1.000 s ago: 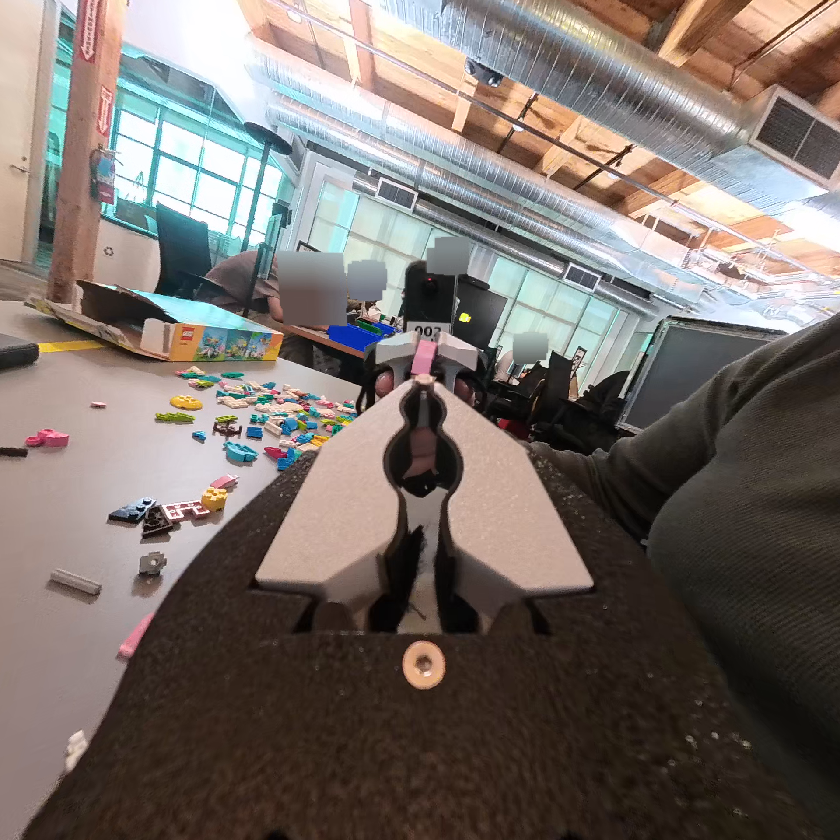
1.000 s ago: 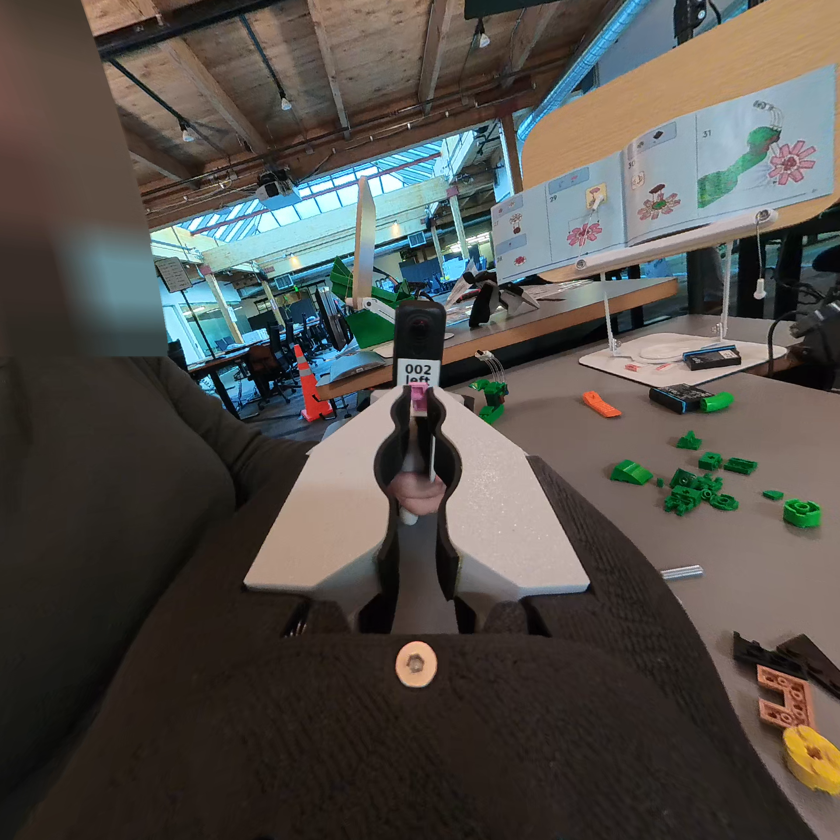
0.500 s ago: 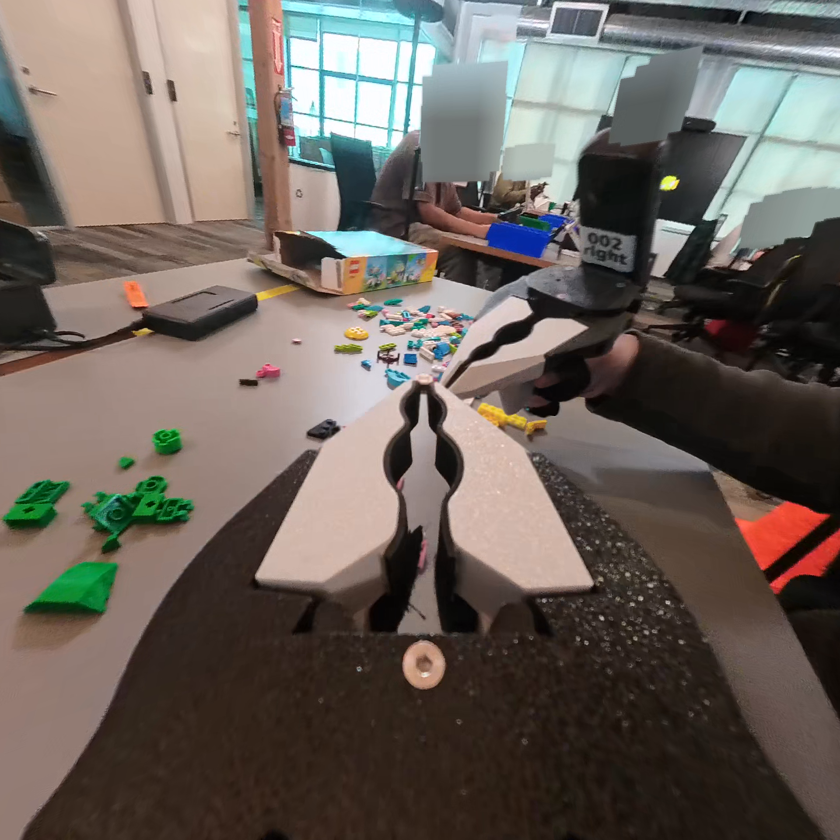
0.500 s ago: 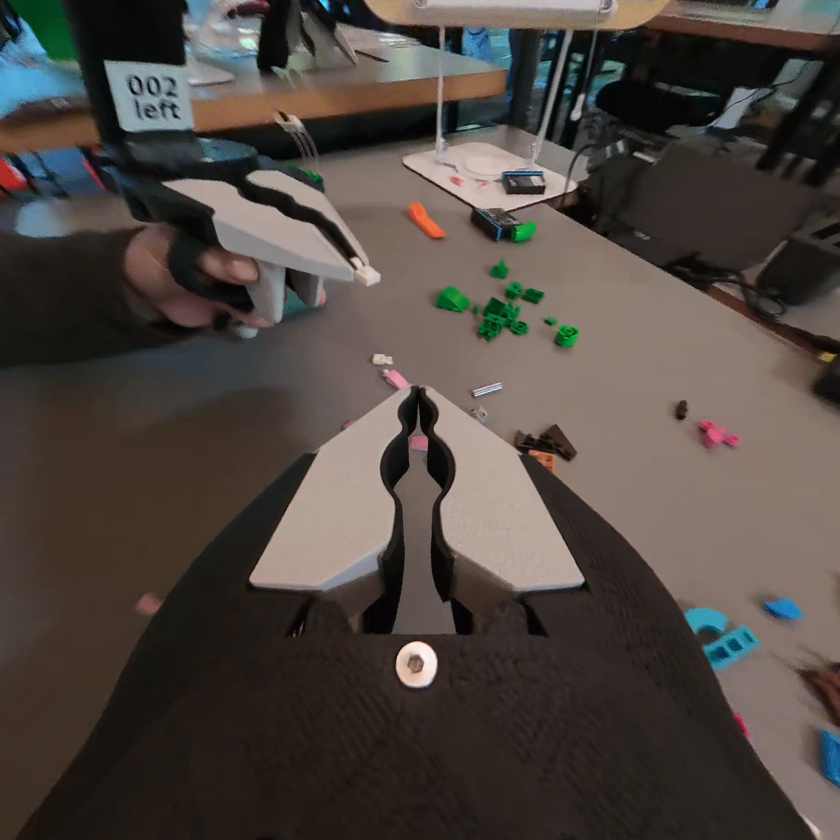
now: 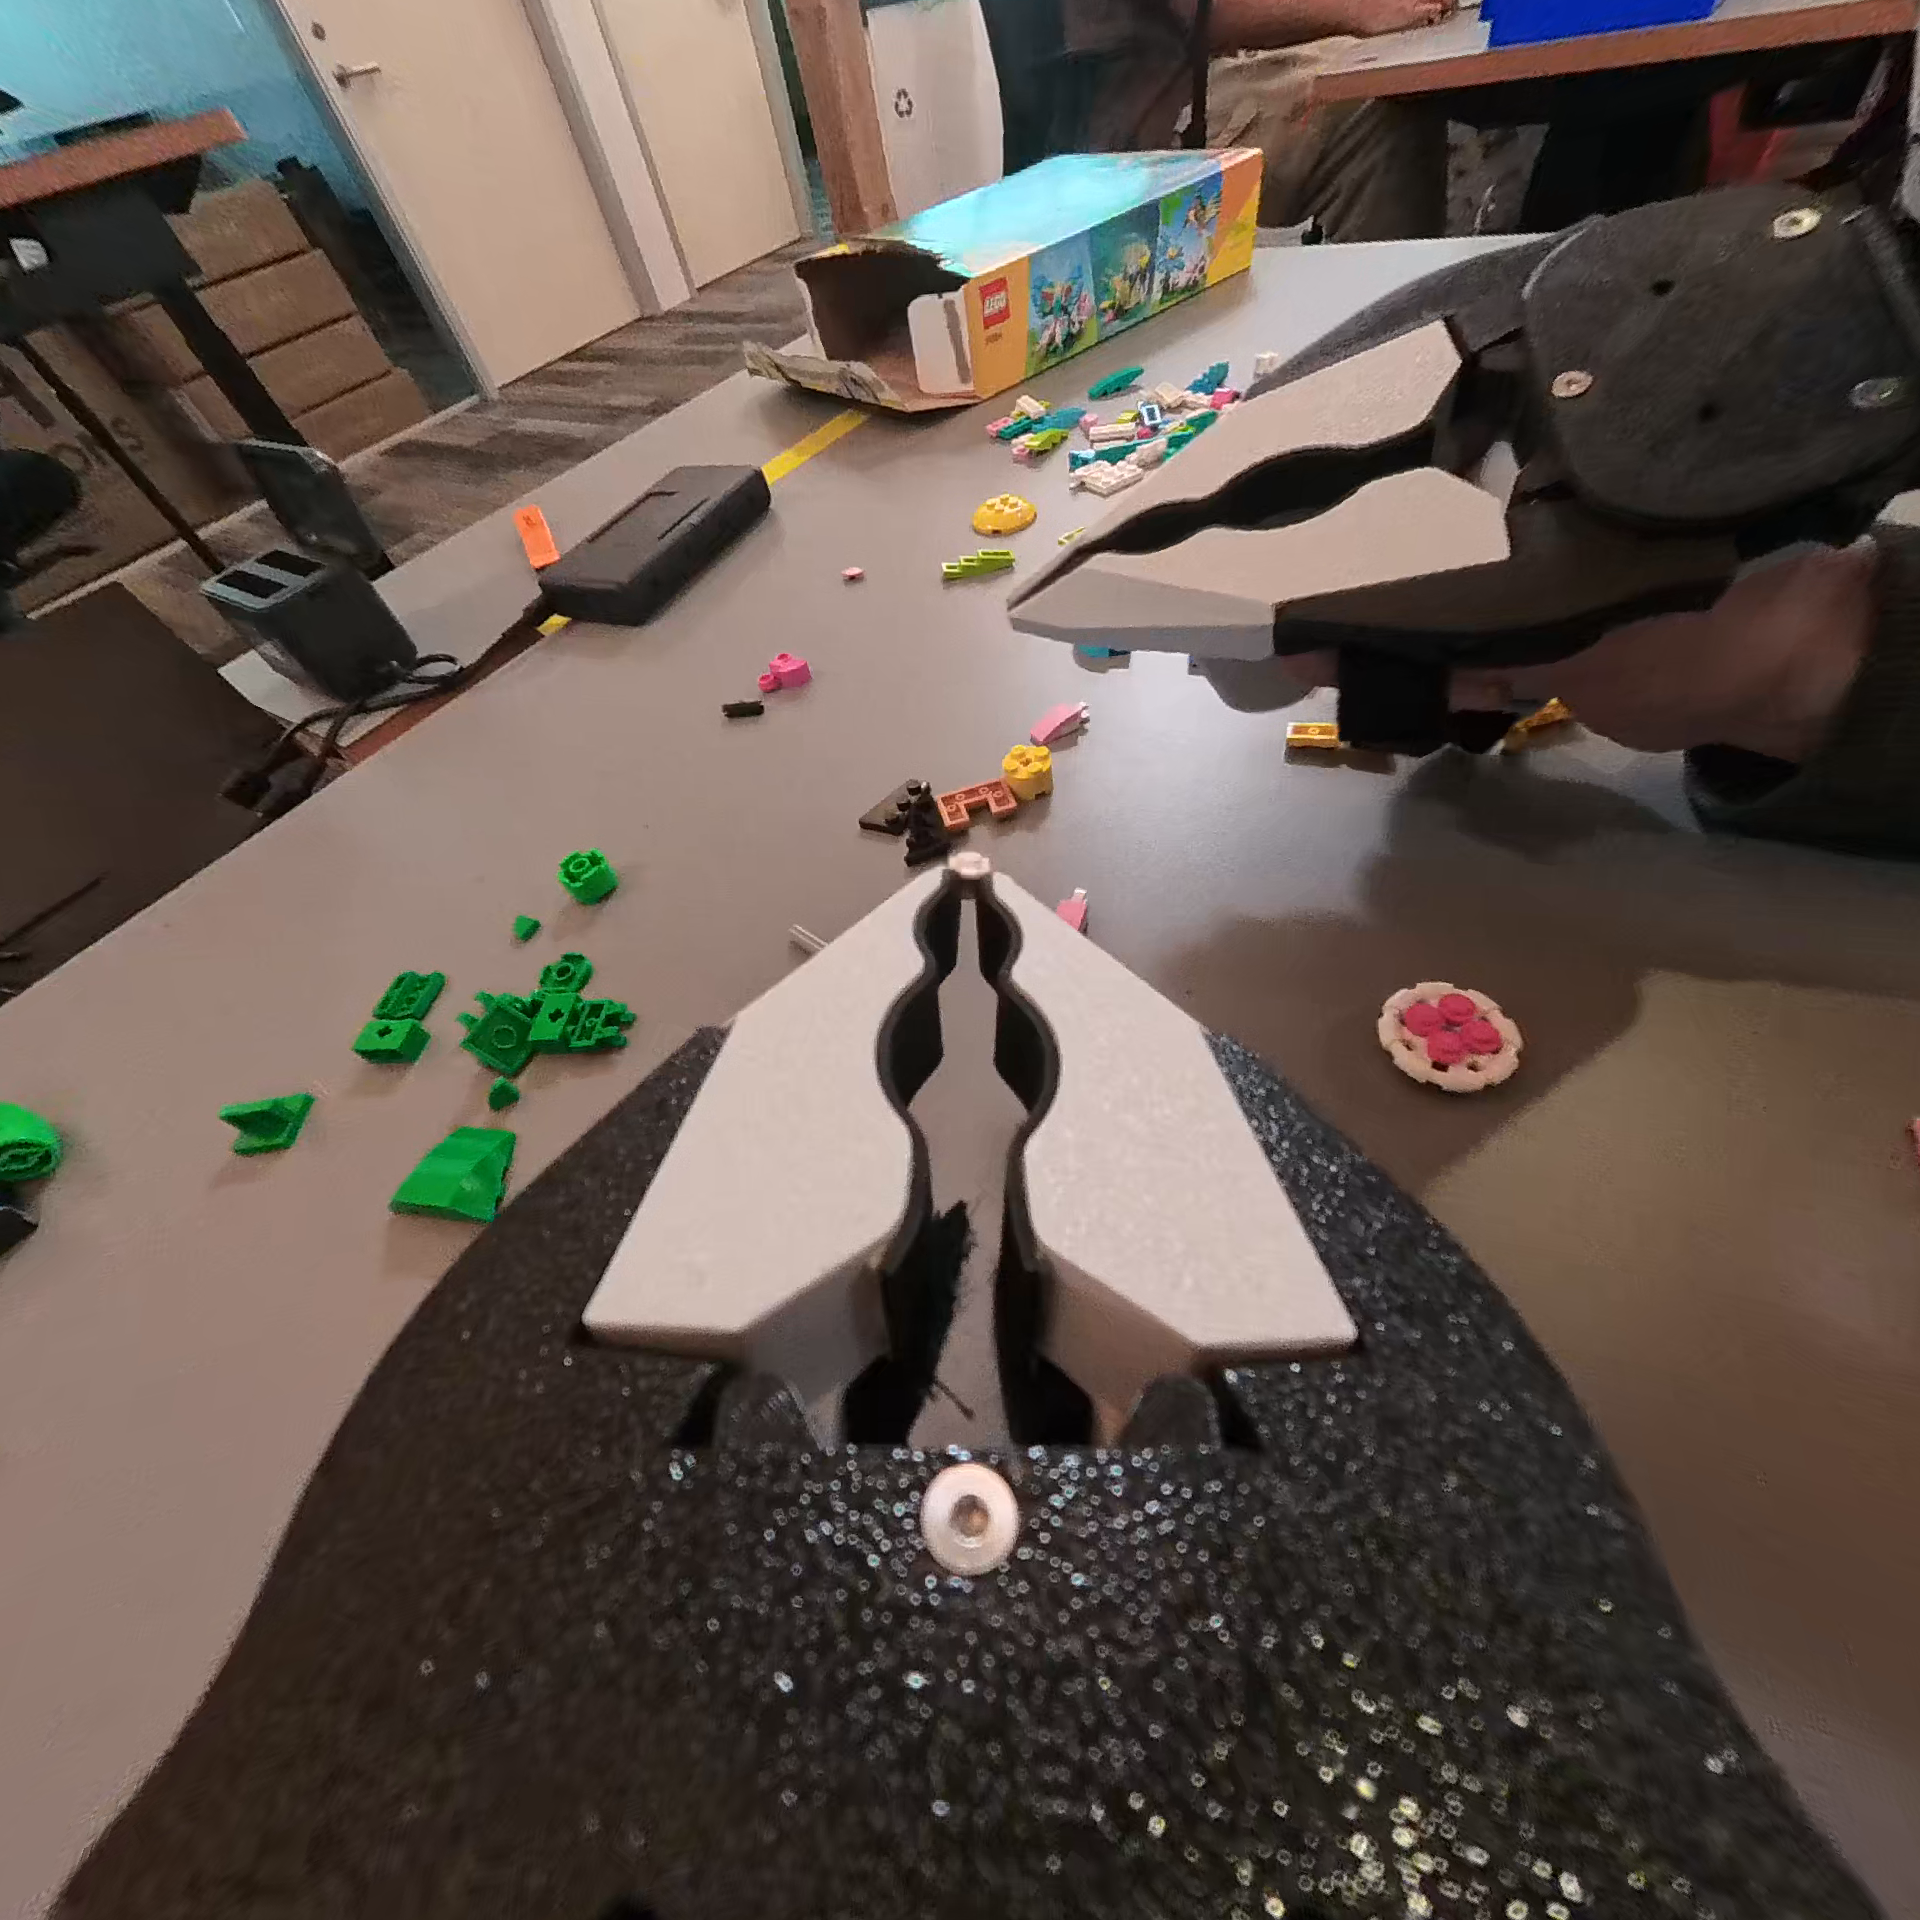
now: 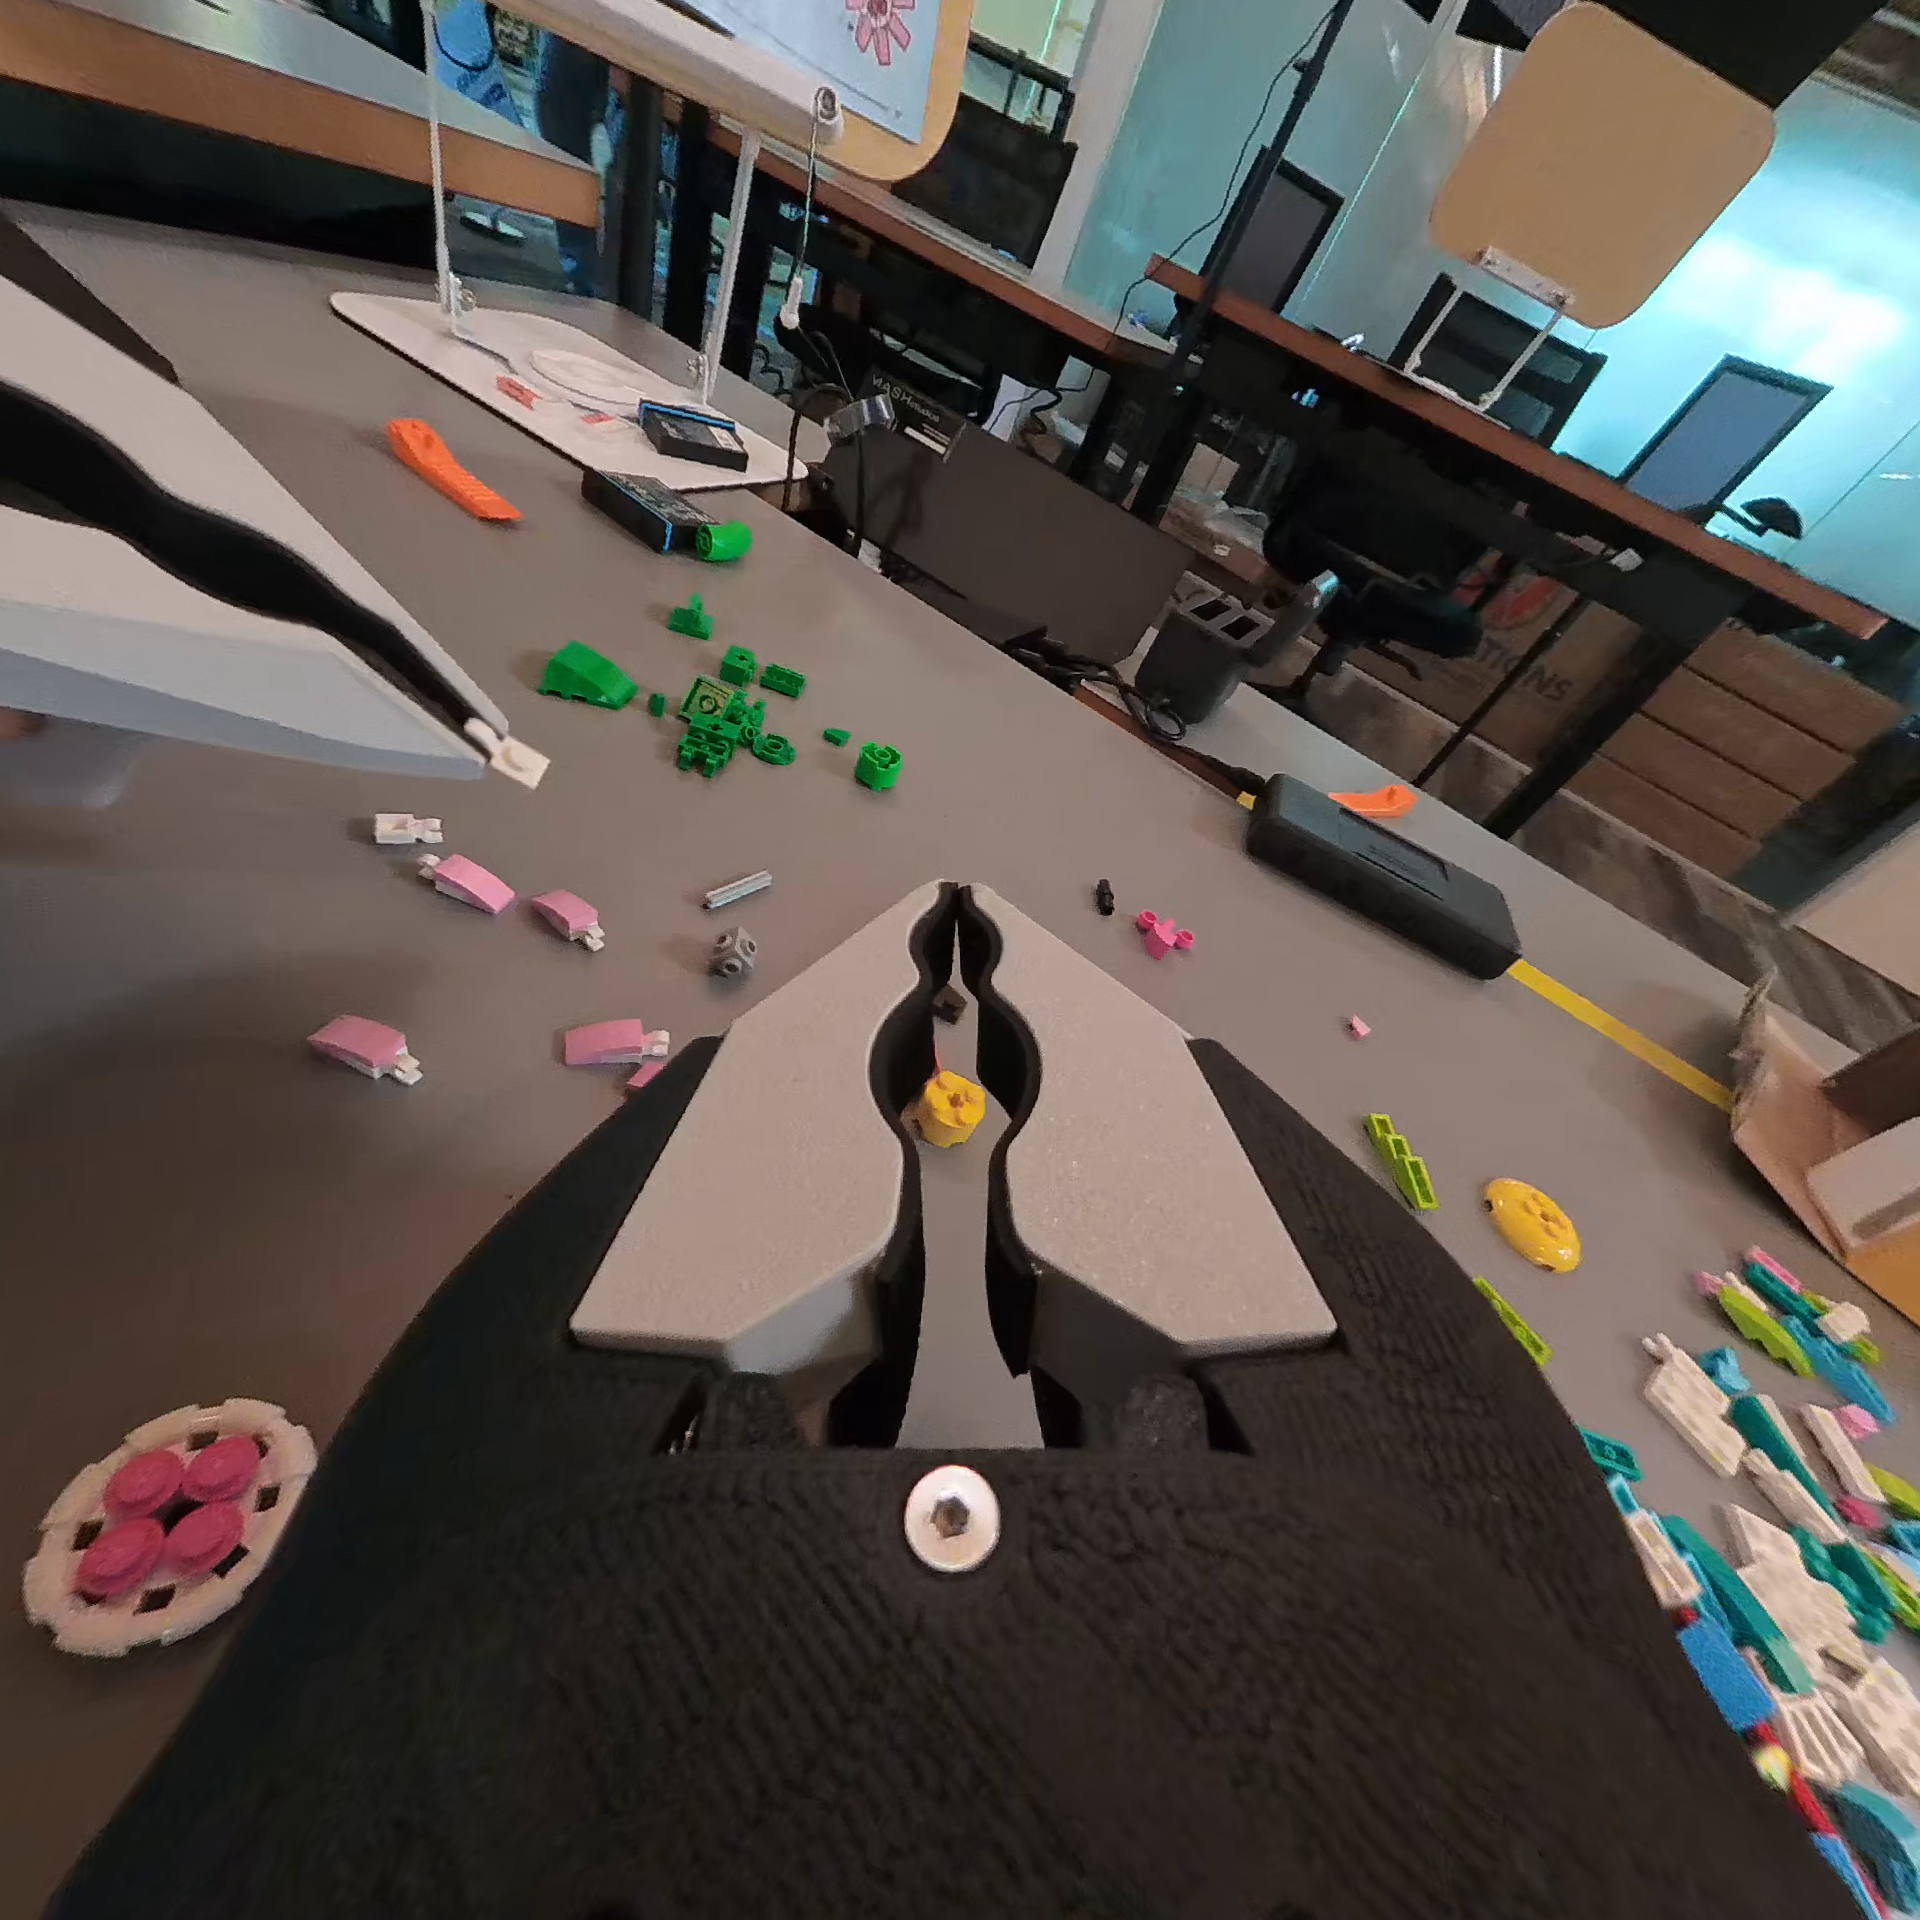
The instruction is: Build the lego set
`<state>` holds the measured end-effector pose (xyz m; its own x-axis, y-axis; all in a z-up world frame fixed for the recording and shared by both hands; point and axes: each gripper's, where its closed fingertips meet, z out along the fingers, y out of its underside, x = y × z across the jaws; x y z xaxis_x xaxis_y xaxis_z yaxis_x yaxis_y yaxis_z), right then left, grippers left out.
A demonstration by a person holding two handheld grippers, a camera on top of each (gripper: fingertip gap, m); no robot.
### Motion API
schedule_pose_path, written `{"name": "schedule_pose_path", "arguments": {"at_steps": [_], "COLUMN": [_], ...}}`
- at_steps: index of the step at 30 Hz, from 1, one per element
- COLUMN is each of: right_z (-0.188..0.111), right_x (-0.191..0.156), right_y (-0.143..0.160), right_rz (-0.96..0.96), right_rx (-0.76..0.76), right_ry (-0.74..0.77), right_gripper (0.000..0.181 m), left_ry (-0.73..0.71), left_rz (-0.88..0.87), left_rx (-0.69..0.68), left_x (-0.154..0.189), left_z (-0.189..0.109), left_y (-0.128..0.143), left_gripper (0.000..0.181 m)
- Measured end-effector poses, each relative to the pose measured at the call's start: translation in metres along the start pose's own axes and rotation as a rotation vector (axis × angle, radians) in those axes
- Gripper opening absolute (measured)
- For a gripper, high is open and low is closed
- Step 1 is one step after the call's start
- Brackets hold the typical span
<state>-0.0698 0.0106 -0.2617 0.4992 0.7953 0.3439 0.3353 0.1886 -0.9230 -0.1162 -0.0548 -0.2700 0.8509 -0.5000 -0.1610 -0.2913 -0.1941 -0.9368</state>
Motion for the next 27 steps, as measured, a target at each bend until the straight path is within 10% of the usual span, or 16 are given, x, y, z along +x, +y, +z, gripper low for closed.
{"name": "schedule_pose_path", "arguments": {"at_steps": [8, 18, 27], "right_z": [-0.032, -0.137, -0.171], "right_x": [-0.039, -0.116, -0.133], "right_y": [-0.017, 0.029, 0.064], "right_rz": [-0.172, -0.092, -0.190], "right_rx": [-0.049, -0.457, -0.604], "right_ry": [-0.287, -0.835, -0.939], "right_gripper": [0.013, 0.015, 0.016], "left_ry": [0.023, 0.049, 0.136], "left_rz": [0.012, 0.024, 0.049], "left_rx": [-0.030, -0.033, 0.003], "left_x": [0.005, 0.010, 0.031], "left_z": [0.003, 0.004, 0.002], "left_y": [0.006, 0.006, -0.002], "left_gripper": [0.000, 0.000, 0.000]}}
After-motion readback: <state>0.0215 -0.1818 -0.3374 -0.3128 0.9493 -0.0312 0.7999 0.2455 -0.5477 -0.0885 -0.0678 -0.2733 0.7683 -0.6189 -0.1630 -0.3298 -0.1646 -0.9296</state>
